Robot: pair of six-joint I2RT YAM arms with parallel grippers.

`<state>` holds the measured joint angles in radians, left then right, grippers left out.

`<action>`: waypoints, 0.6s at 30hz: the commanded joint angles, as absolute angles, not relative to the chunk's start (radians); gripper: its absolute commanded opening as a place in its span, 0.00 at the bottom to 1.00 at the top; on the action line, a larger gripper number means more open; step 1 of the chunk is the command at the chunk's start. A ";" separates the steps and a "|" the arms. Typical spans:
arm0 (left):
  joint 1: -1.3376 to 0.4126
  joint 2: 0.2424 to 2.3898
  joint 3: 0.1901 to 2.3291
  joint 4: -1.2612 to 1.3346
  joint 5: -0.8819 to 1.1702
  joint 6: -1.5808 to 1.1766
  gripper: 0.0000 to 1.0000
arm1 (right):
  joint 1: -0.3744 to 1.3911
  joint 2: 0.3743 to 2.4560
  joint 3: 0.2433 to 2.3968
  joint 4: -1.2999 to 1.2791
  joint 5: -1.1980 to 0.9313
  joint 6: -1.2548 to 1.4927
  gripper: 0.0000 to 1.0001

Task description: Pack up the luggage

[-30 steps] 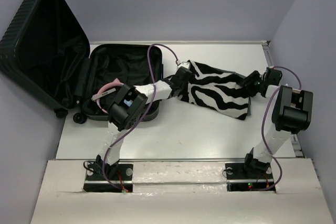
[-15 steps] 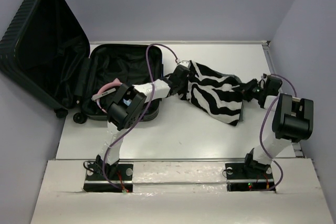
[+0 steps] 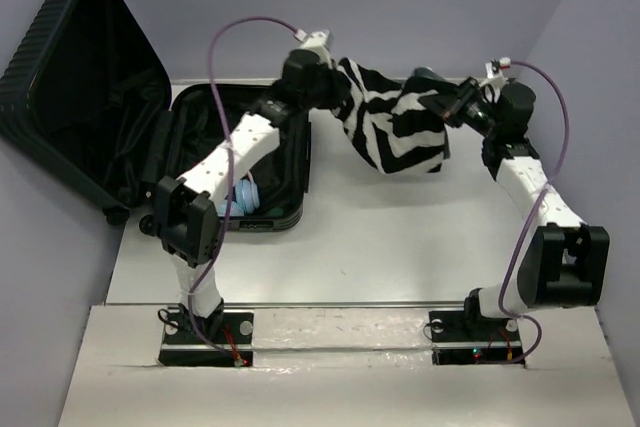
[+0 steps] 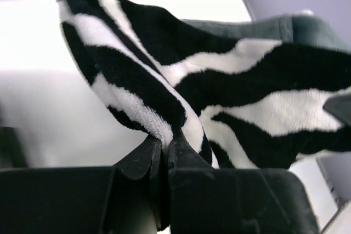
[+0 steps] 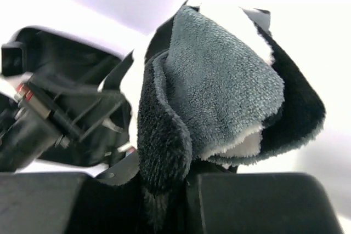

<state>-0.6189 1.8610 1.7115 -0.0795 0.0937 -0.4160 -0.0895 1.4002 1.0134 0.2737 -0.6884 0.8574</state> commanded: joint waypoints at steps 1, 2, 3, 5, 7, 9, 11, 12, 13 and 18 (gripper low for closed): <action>-0.435 1.724 1.825 -0.193 0.106 -0.394 0.06 | 0.075 1.465 1.254 0.288 -0.611 0.903 0.07; -0.402 1.691 1.842 -0.231 0.088 -0.382 0.06 | 0.133 1.524 1.346 0.285 -0.598 0.908 0.07; -0.370 1.675 1.850 -0.248 0.086 -0.379 0.06 | 0.162 1.558 1.391 0.284 -0.580 0.922 0.07; -0.258 1.648 1.864 -0.310 0.097 -0.368 0.06 | 0.218 1.629 1.471 0.284 -0.563 0.942 0.07; -0.178 1.635 1.868 -0.343 0.101 -0.347 0.06 | 0.306 1.730 1.563 0.285 -0.551 0.963 0.07; -0.054 1.625 1.845 -0.364 0.136 -0.339 0.06 | 0.375 1.796 1.606 0.290 -0.525 0.968 0.07; 0.064 1.623 1.821 -0.361 0.169 -0.357 0.06 | 0.468 1.905 1.666 0.285 -0.503 0.976 0.07; 0.089 1.623 1.789 -0.356 0.169 -0.367 0.06 | 0.495 1.942 1.686 0.287 -0.496 0.979 0.07; 0.107 1.621 1.769 -0.353 0.144 -0.364 0.06 | 0.549 2.023 1.731 0.281 -0.479 0.979 0.07; 0.185 1.624 1.631 -0.305 0.011 -0.374 0.09 | 0.659 2.285 1.931 0.198 -0.425 0.927 0.14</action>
